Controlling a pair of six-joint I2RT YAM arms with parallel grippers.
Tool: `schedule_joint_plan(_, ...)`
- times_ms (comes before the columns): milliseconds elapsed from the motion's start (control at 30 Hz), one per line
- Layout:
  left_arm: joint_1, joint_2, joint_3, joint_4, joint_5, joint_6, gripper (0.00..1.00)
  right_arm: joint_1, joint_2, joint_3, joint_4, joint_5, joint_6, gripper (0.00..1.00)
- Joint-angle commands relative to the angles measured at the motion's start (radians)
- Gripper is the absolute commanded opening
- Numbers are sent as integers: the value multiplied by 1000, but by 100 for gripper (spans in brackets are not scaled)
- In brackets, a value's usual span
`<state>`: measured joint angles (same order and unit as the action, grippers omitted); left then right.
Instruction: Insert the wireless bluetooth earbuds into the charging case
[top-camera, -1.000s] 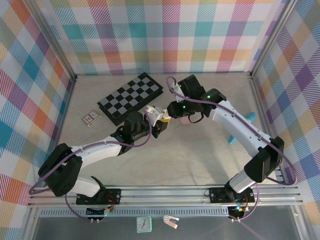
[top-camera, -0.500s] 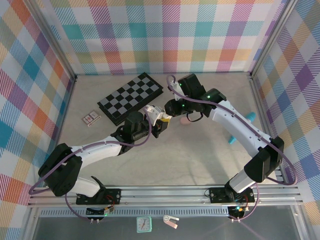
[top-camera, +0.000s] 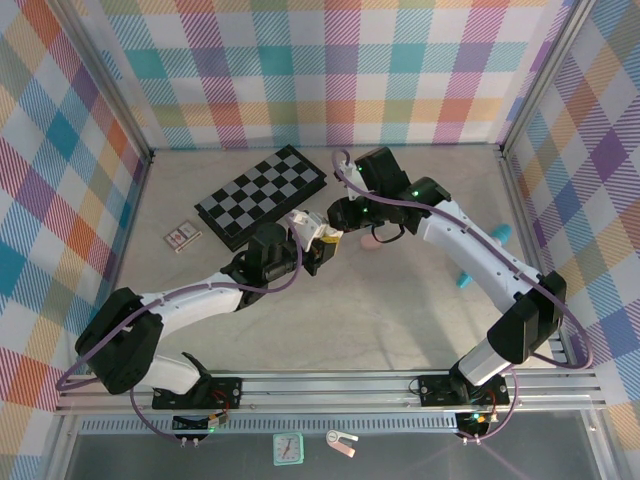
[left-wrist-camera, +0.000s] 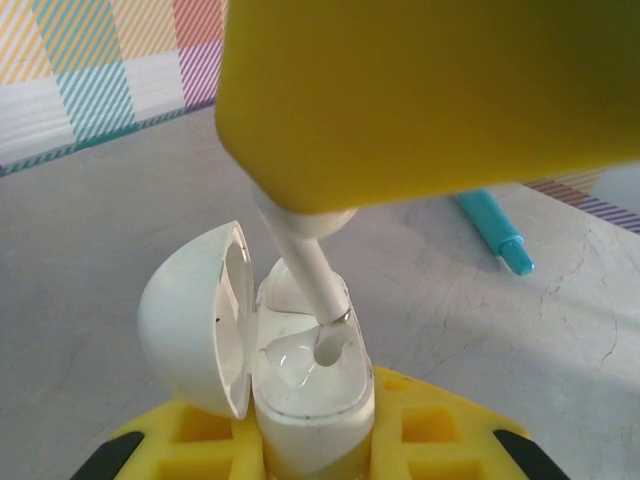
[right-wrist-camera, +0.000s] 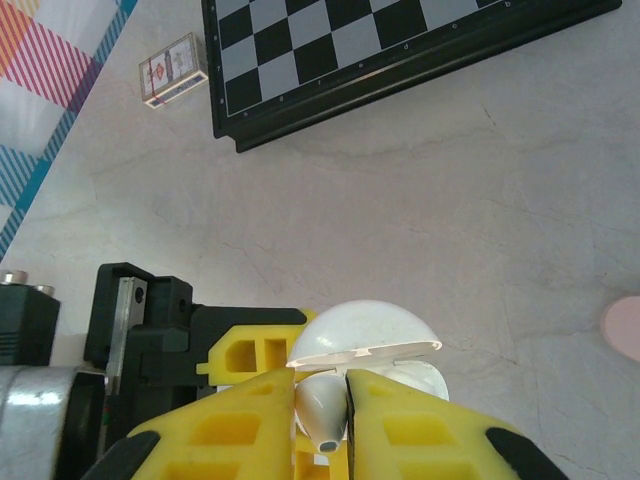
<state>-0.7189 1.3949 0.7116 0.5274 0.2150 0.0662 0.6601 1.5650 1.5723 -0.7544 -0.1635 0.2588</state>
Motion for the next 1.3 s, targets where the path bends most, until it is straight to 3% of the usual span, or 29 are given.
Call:
schedule_joint_plan(0, -10, -38, 21, 26, -6, -18, 0, -8, 15, -15, 15, -23, 13, 19)
schedule_joint_plan(1267, -11, -42, 25, 55, -46, -66, 0, -10, -25, -74, -26, -85, 21, 19)
